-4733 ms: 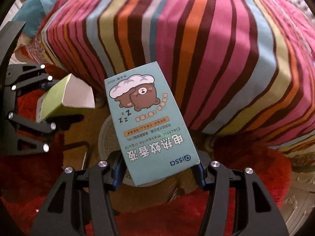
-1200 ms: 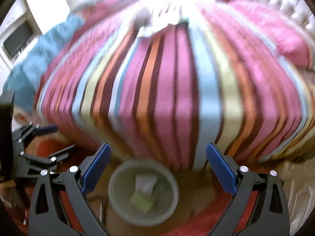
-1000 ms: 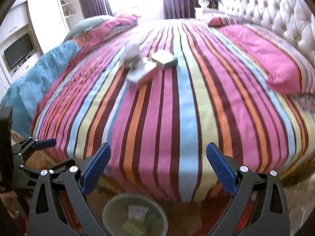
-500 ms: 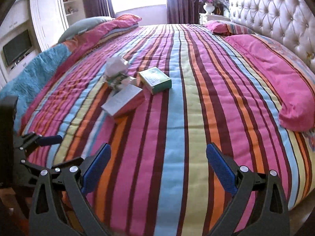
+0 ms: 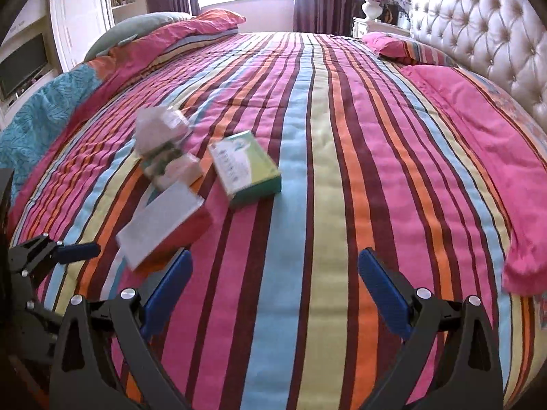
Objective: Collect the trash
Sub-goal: 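Grasp the white printed leaflet box with the left tool while the right tool grasps the green Vitamin E box, then carry the white box and Vitamin E box down over the wastebasket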
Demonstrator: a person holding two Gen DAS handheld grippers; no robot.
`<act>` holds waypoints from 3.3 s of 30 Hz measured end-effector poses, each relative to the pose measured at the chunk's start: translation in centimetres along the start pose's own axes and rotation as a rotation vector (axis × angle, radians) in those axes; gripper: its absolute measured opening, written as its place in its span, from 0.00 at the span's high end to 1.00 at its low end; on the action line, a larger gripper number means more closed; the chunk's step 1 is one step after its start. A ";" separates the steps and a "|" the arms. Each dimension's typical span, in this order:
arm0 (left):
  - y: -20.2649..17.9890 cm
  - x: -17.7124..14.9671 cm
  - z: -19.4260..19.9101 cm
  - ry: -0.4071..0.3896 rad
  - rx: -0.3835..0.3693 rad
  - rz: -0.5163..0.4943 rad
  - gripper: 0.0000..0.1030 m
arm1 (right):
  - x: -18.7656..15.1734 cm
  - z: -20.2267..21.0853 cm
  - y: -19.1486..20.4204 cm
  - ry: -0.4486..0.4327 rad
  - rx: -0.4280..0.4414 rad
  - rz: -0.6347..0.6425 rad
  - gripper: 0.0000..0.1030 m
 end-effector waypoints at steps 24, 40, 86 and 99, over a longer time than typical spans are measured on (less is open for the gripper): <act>0.4 5.0 -4.1 0.035 0.032 -0.088 0.13 | 6.1 -9.2 3.7 0.132 -0.004 0.156 0.14; -0.3 3.2 -1.8 0.036 -0.017 -0.101 0.53 | 2.8 -5.3 3.2 0.170 0.016 0.148 0.49; -2.1 -23.5 12.2 0.076 -0.097 -0.102 0.54 | -19.6 14.8 10.3 0.138 0.139 0.117 0.49; -2.7 -28.2 9.0 0.235 -0.118 -0.037 0.53 | -27.0 12.1 12.3 0.343 0.117 0.107 0.49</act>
Point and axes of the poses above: each gripper's, at about its wrist camera, not at the fingertips, and z roughly against the way its jaws point, y to its left, x to its top, the point moved 2 cm from there along -z, roughly the way its jaws point, and after that the axes turned 7 degrees about -x, right-handed, at the moved point
